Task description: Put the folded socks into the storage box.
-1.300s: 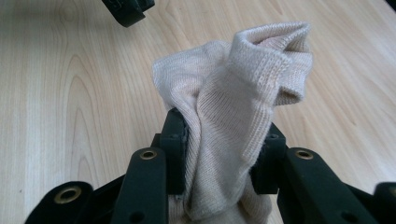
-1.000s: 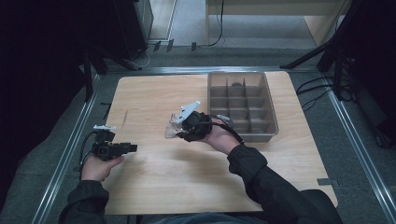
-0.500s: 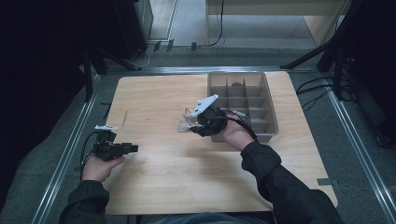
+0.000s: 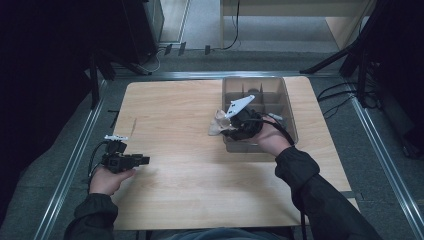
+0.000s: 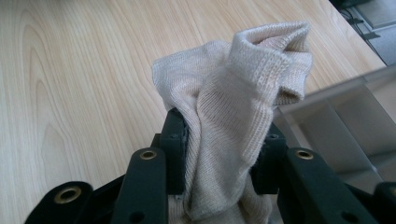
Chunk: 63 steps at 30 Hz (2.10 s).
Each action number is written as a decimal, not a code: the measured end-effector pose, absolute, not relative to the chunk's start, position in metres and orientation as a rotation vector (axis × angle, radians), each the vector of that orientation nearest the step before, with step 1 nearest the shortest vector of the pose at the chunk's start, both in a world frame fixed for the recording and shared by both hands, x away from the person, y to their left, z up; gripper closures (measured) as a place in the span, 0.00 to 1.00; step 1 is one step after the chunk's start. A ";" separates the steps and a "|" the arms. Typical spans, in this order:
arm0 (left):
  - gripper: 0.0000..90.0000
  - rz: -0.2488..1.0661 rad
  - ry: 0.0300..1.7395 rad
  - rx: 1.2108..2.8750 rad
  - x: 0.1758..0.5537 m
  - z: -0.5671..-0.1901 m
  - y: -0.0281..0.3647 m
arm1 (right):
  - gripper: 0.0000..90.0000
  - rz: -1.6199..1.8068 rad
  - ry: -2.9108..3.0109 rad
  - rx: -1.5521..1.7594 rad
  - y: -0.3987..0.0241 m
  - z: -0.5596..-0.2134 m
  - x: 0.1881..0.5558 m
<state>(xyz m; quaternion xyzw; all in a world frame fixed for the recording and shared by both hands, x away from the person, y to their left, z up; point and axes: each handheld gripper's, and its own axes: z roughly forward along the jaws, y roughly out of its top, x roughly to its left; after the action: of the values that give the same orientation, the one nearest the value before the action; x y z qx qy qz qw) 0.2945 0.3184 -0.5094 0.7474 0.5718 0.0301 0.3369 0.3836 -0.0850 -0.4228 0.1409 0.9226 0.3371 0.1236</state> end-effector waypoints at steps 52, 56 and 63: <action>0.62 0.087 1.486 1.929 0.295 -0.507 0.321 | 0.68 0.678 2.871 0.478 -0.107 -0.462 0.420; 0.61 0.079 1.480 1.925 0.295 -0.507 0.321 | 0.61 0.677 2.872 0.492 -0.106 -0.461 0.420; 0.61 0.079 1.481 1.924 0.295 -0.507 0.321 | 0.43 0.719 2.891 0.569 -0.111 -0.459 0.424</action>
<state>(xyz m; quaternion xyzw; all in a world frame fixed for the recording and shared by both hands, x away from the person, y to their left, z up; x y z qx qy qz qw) 0.2954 0.3215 -0.5065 0.7422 0.5715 0.0306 0.3488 0.4241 -0.1110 -0.4594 0.1873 0.9518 0.2367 0.0545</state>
